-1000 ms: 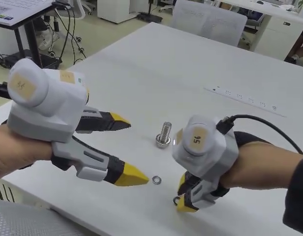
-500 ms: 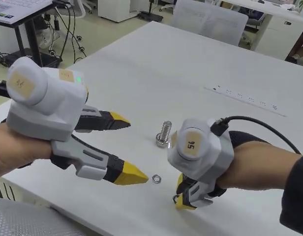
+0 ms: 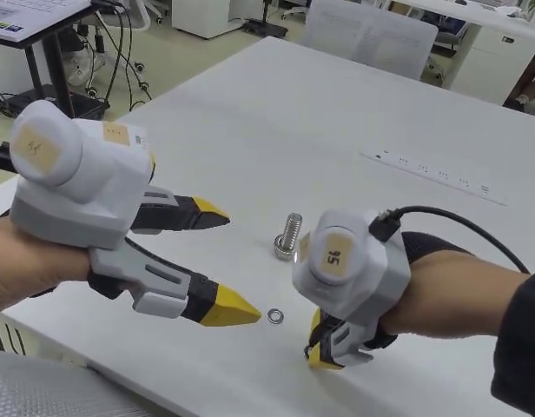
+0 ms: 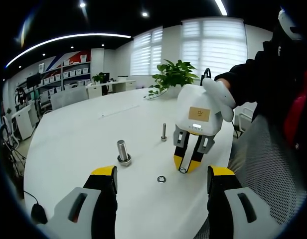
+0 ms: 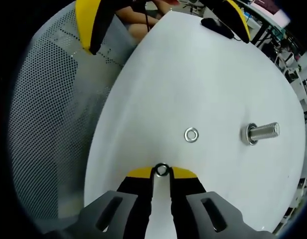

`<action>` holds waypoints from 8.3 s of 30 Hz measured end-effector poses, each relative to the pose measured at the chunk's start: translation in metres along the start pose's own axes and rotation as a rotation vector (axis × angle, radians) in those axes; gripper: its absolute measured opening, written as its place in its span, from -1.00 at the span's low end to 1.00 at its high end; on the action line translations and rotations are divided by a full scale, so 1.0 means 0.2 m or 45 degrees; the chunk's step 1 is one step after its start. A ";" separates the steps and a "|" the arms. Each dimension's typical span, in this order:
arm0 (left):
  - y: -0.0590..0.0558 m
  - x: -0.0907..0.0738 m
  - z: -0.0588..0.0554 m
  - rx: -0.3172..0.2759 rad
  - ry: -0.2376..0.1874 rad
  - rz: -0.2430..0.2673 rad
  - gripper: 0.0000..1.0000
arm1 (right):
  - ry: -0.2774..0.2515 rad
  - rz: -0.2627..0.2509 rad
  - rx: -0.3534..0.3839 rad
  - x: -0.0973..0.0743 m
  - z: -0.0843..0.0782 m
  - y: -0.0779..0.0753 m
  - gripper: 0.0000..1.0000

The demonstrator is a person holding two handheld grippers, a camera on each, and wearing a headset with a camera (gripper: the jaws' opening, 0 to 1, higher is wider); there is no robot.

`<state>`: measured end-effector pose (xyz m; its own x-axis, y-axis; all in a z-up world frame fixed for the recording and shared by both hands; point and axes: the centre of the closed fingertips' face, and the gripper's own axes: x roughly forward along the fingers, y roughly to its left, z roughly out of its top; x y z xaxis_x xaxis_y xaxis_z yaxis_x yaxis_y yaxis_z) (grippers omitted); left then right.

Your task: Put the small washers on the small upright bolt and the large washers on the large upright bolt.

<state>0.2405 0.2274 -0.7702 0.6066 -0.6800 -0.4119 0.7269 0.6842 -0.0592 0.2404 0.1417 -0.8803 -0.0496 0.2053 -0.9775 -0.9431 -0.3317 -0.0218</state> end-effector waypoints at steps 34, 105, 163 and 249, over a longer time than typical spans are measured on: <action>0.00 0.01 -0.01 0.005 0.015 -0.008 0.45 | -0.010 -0.011 0.208 -0.08 -0.22 -0.08 -0.74; 0.01 0.03 -0.02 0.006 0.041 -0.006 0.43 | -0.031 -0.238 0.353 -0.42 -0.46 -0.47 -0.74; 0.02 0.05 -0.04 -0.006 0.065 -0.005 0.43 | -0.005 -0.160 0.387 -0.17 -0.52 -0.47 -0.73; -0.03 -0.02 0.00 0.033 0.032 0.011 0.41 | -0.099 -0.095 0.117 -0.17 0.01 -0.21 -0.64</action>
<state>0.2333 0.2269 -0.7684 0.6050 -0.6668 -0.4351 0.7298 0.6829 -0.0316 0.2800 0.1507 -0.8461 -0.0002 0.2978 -0.9546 -0.9711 -0.2280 -0.0709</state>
